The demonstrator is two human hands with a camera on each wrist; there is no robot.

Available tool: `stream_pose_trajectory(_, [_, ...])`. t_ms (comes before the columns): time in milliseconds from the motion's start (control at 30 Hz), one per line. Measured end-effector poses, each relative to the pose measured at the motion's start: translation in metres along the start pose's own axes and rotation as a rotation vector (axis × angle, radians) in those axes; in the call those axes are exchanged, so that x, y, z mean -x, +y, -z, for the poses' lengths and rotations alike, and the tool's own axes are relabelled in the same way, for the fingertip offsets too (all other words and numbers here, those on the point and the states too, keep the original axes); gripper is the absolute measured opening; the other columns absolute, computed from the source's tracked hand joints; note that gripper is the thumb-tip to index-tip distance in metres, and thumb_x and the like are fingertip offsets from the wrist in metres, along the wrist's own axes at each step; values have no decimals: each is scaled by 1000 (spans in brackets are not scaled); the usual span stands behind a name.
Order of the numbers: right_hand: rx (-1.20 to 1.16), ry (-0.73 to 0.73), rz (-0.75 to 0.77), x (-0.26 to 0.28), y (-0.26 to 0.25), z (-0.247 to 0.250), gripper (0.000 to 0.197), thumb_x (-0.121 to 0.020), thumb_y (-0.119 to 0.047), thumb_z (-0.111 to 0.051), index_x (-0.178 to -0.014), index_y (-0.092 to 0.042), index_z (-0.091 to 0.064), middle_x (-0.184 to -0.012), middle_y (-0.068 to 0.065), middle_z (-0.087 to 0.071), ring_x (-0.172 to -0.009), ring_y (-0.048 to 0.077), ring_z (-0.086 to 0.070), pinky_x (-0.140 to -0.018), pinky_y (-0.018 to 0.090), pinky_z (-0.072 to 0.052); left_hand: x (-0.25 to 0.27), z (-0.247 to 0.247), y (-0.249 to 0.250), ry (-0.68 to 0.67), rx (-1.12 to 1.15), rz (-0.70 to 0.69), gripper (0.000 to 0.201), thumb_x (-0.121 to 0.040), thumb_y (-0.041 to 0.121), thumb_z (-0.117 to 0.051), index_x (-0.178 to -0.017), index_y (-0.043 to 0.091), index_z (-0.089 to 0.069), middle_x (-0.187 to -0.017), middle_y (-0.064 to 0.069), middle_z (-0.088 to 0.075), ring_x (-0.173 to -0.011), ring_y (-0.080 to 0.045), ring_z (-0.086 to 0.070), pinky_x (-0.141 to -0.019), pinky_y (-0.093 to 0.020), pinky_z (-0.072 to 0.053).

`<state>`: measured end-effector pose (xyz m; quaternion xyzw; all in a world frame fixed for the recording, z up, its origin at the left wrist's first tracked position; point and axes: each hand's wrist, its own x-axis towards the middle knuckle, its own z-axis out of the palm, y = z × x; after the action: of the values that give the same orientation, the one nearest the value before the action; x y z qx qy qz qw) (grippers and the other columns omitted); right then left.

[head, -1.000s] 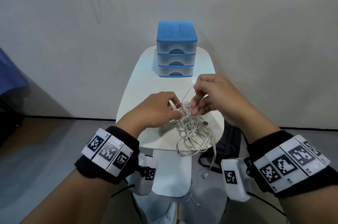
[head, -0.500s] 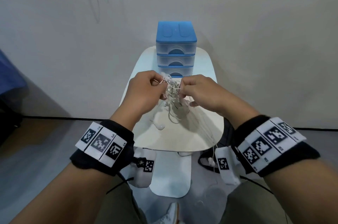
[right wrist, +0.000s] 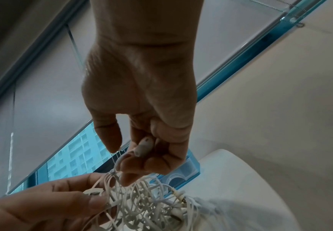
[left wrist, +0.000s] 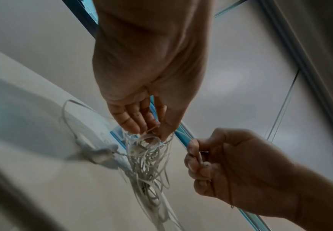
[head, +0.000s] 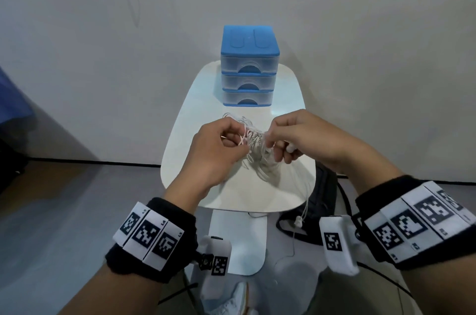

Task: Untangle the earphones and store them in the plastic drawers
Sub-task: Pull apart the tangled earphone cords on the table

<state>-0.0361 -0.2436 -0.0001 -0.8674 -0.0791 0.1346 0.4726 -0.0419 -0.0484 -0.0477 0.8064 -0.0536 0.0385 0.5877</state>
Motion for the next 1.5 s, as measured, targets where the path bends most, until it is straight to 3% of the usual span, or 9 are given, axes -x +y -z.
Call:
stream_pose_trajectory(167, [102,64,90,2,5,-6,22,-101,-27,-61,-89,-13,-75,-57,7,-67,-53,16,-57,-60,24,-44,7,-4,1,-26,-3,-6,25,-83,1,-78,-93,22,-70,-79,7,-60,-59,-10,-52,-53,-13,-39])
stream_pose_trajectory(300, [36,128,99,6,8,-2,20,-95,-10,-61,-79,-8,-73,-63,6,-69,-57,14,-61,-58,18,-44,10,-3,0,-5,64,19,29,-83,0,-80,-98,24,-71,-89,5,-65,-66,-15,-62,-56,-14,-42])
stream_pose_trajectory(567, [80,192,77,15,17,4,22,-89,-13,-62,-71,-15,-75,-59,0,-63,-61,15,-56,-67,39,-49,12,-5,6,-11,201,39,32,-88,-9,-65,-105,17,-75,-101,-7,-71,-75,-9,-66,-71,-17,-53])
stream_pose_trajectory(733, [127,257,91,21,12,7,22,-89,-15,-63,-69,-16,-74,-53,-4,-52,-53,14,-42,-56,29,-37,12,-8,10,-9,240,53,31,-99,-5,-47,-106,12,-73,-111,-15,-71,-70,-20,-67,-72,-26,-53])
stream_pose_trajectory(867, [189,290,124,20,10,10,19,-88,-16,-67,-71,-16,-75,-44,-11,-45,-43,8,-34,-45,17,-28,13,-11,11,-16,123,56,39,-97,-8,-42,-109,18,-69,-100,-9,-67,-62,-23,-74,-59,-26,-52])
stream_pose_trajectory(967, [294,249,125,20,14,8,18,-88,-25,-74,-71,-22,-75,-41,-11,-45,-44,9,-38,-52,25,-32,9,-10,7,14,-59,33,36,-93,-4,-53,-103,24,-73,-89,-3,-64,-64,-20,-74,-56,-19,-48])
stream_pose_trajectory(1167, [329,253,105,23,24,4,19,-88,-21,-72,-69,-21,-72,-41,-10,-39,-46,10,-37,-52,26,-30,3,0,9,-58,-457,-98,24,-86,9,-69,-86,32,-72,-100,9,-57,-78,-9,-60,-72,-18,-43])
stream_pose_trajectory(1367, [350,251,118,22,18,-1,20,-87,-20,-71,-68,-20,-71,-41,-13,-46,-48,8,-44,-53,26,-35,0,0,18,-112,-350,-26,18,-91,19,-61,-80,17,-74,-79,7,-69,-68,-5,-58,-66,-24,-43])
stream_pose_trajectory(1500, [382,255,123,21,17,-12,20,-87,-20,-71,-68,-18,-71,-42,-14,-49,-50,5,-48,-50,22,-33,0,-2,16,-103,-287,7,16,-90,15,-66,-76,18,-74,-75,4,-72,-78,-15,-67,-75,-27,-52])
